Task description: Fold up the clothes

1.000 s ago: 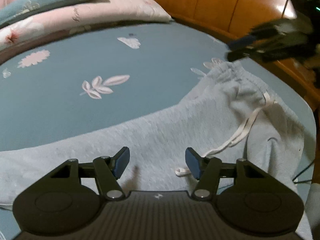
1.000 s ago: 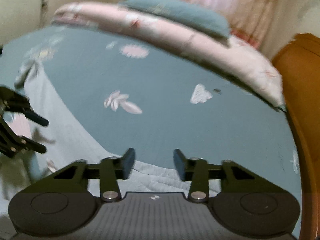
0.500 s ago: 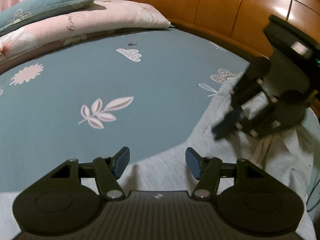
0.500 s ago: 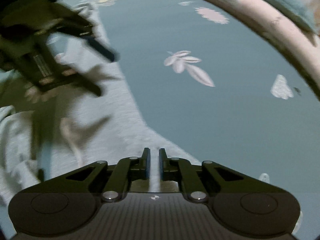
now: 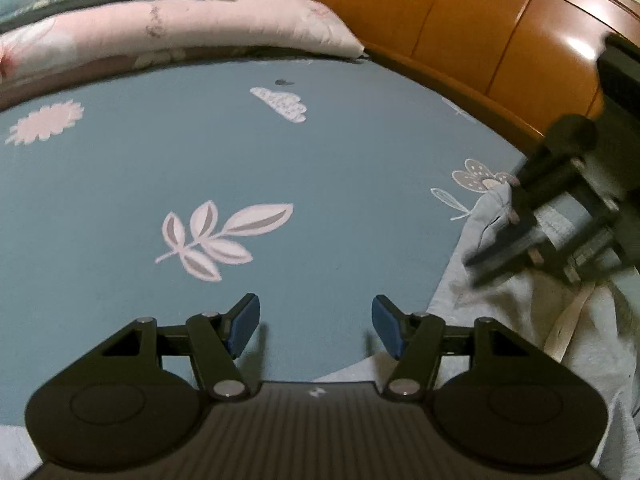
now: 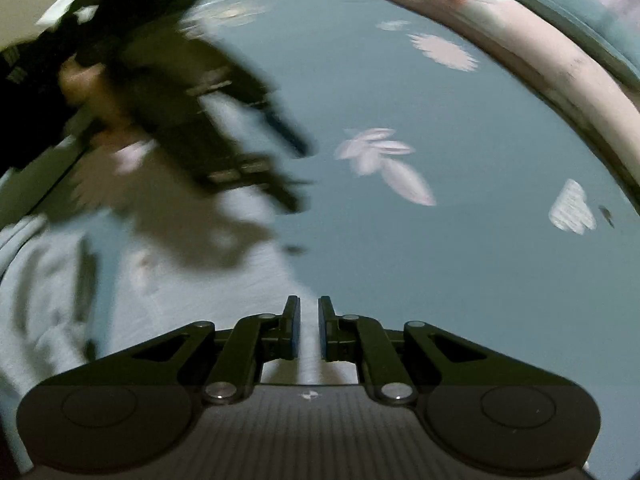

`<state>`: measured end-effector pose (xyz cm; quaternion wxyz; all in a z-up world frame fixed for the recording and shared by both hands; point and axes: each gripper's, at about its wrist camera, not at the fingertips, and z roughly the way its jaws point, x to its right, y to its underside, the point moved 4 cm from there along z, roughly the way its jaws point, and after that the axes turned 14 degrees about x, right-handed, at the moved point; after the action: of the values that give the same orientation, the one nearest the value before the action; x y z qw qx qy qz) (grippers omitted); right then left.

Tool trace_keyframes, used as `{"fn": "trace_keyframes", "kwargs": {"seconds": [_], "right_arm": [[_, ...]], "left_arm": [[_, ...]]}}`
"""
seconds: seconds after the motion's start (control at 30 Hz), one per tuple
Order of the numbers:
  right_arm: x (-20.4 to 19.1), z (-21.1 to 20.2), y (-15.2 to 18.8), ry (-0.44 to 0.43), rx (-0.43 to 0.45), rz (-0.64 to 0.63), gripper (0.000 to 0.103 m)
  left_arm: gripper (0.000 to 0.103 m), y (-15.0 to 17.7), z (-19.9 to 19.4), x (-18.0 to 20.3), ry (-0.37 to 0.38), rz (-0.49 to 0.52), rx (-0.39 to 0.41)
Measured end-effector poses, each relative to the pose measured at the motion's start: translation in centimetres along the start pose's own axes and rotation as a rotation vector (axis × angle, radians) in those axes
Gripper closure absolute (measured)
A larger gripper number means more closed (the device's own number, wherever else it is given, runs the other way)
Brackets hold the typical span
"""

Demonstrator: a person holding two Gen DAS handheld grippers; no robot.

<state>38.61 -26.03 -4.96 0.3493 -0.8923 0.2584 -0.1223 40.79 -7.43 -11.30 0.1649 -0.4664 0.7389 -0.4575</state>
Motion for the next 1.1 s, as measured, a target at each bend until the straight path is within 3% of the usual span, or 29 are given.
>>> {"fn": "trace_keyframes", "kwargs": {"seconds": [0.13,0.37,0.53,0.7,0.83,1.03,1.1], "right_arm": [[1.9,2.1,1.1,-0.042,-0.079,0.041,0.093],[-2.4,1.8,2.2,-0.216,-0.104,-0.012,0.094],[-3.8,1.3,2.6,-0.22,-0.118,-0.07,0.094],[-4.7,1.7,3.4,-0.213,-0.134,-0.117,0.094],[-4.2,1.3,2.8,-0.211,-0.128,-0.138,0.094],[-1.2,1.7,0.6,-0.159,-0.09,-0.145,0.067],[-0.4,2.8,0.4,-0.151,-0.107,-0.155,0.066]], "left_arm": [[0.041,0.2,0.5,0.1,-0.006,0.038,-0.022],[0.041,0.3,1.0,0.2,0.003,0.046,-0.031],[0.041,1.0,0.1,1.9,0.061,0.052,-0.026],[0.04,2.8,-1.8,4.3,0.179,0.073,-0.043],[0.04,4.7,-2.0,4.8,0.162,0.106,-0.104],[0.04,5.4,-2.2,4.4,0.163,0.079,-0.096],[0.04,5.6,-2.2,4.5,0.158,0.081,-0.092]]}}
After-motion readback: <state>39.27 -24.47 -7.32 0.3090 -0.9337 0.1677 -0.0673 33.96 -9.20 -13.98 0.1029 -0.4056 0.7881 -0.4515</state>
